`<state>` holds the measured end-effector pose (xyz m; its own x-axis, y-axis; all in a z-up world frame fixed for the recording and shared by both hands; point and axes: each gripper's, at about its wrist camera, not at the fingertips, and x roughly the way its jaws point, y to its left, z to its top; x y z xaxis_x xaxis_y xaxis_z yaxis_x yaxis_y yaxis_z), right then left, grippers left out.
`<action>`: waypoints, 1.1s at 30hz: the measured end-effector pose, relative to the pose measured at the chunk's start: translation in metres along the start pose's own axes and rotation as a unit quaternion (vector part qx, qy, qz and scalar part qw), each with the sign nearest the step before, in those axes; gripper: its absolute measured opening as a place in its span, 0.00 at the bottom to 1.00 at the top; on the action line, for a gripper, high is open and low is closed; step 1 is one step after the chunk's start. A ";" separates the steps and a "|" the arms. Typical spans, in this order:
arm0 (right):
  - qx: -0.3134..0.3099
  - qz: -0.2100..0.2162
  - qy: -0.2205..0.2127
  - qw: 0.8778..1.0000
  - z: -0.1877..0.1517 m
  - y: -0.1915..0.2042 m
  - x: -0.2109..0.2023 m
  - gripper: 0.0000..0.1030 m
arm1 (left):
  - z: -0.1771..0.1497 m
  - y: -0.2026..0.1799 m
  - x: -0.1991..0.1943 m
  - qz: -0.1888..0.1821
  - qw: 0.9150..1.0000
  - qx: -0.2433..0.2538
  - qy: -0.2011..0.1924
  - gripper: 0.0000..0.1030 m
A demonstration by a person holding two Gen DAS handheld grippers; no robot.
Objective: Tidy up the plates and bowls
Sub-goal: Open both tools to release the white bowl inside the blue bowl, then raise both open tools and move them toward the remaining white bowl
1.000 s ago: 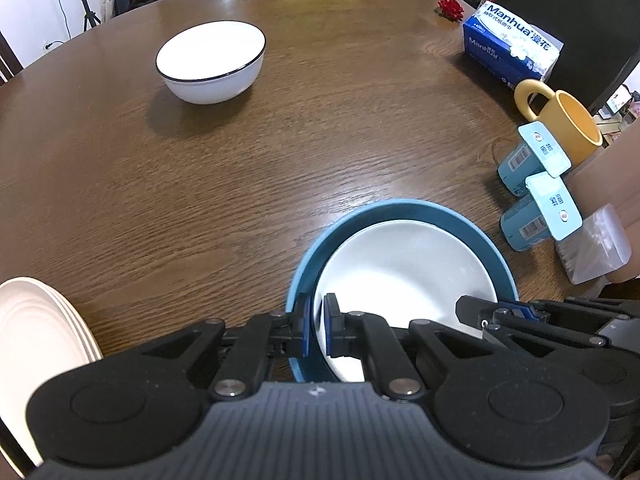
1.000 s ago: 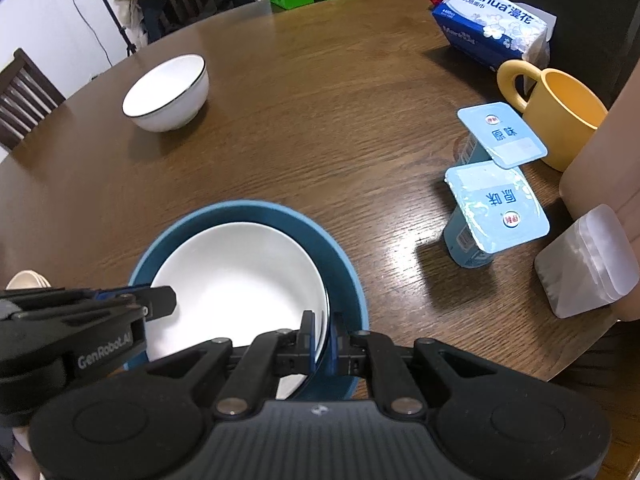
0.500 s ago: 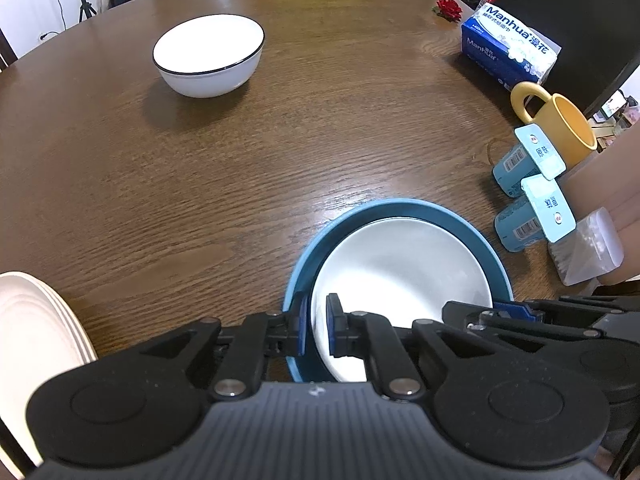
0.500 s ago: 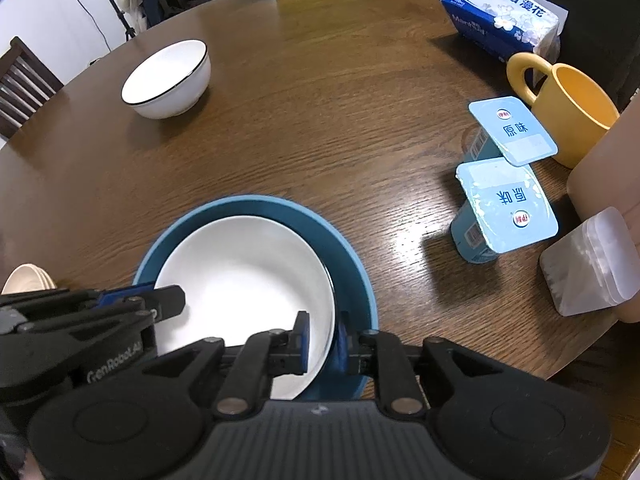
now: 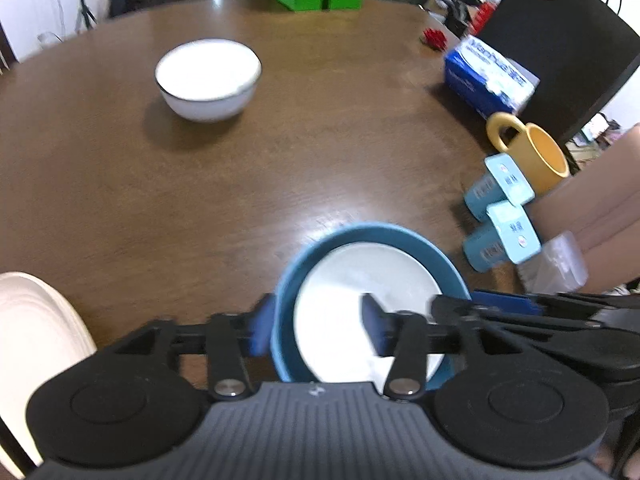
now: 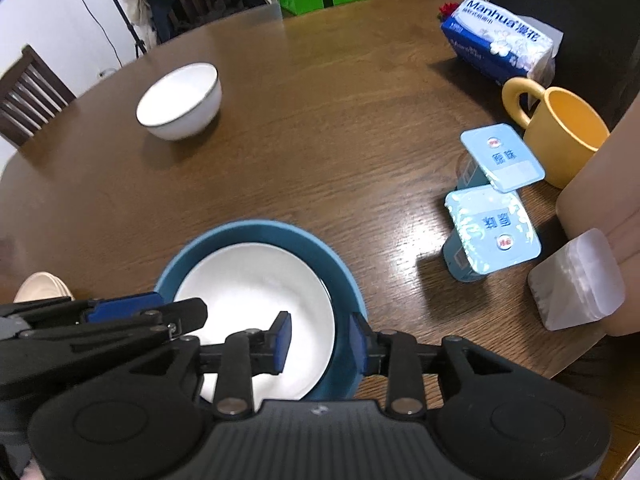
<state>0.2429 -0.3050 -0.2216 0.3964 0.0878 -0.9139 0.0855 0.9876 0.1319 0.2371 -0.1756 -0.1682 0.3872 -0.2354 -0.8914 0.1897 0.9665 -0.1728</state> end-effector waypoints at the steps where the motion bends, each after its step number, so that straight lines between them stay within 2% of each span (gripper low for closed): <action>1: 0.001 0.001 -0.007 1.000 0.000 -0.002 -0.004 0.34 | 0.000 0.001 -0.004 0.005 1.000 0.001 -0.008 0.66; 2: 0.003 -0.001 -0.015 1.000 -0.001 -0.004 -0.008 0.37 | 0.001 0.003 -0.008 0.002 1.000 -0.001 -0.015 0.69; 4: 0.006 0.001 -0.028 1.000 -0.002 -0.009 -0.015 0.52 | 0.001 0.007 -0.016 -0.004 1.000 -0.006 -0.027 0.77; 5: 0.006 0.005 -0.035 0.999 -0.003 -0.012 -0.019 0.55 | 0.001 0.008 -0.020 -0.003 0.999 -0.007 -0.035 0.80; 8: 0.004 0.010 -0.057 0.998 -0.009 -0.018 -0.031 0.70 | -0.002 0.013 -0.035 0.011 0.998 -0.009 -0.069 0.99; 10: 0.001 0.014 -0.076 0.997 -0.014 -0.020 -0.037 0.83 | -0.007 0.017 -0.046 0.019 0.994 -0.020 -0.103 1.00; 11: -0.002 0.023 -0.085 0.996 -0.015 -0.021 -0.040 0.85 | -0.008 0.019 -0.050 0.022 0.993 -0.025 -0.115 1.00; 13: -0.008 0.038 -0.099 0.994 -0.019 -0.022 -0.047 0.98 | -0.012 0.023 -0.057 0.020 0.991 -0.029 -0.128 1.00; 14: -0.012 0.041 -0.108 0.993 -0.021 -0.022 -0.051 1.00 | -0.014 0.025 -0.060 0.019 0.990 -0.030 -0.134 1.00; 27: -0.056 0.063 -0.200 0.976 -0.055 -0.015 -0.107 1.00 | -0.046 0.029 -0.114 0.018 0.976 -0.021 -0.218 1.00; 33: -0.068 0.058 -0.228 0.970 -0.068 -0.011 -0.123 1.00 | -0.057 0.028 -0.134 0.034 0.969 -0.024 -0.244 1.00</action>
<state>0.1313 -0.3176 -0.1365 0.7616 0.1628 -0.6273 -0.0928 0.9854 0.1430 0.1389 -0.1107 -0.0778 0.7803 -0.1798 -0.5990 0.1106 0.9824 -0.1508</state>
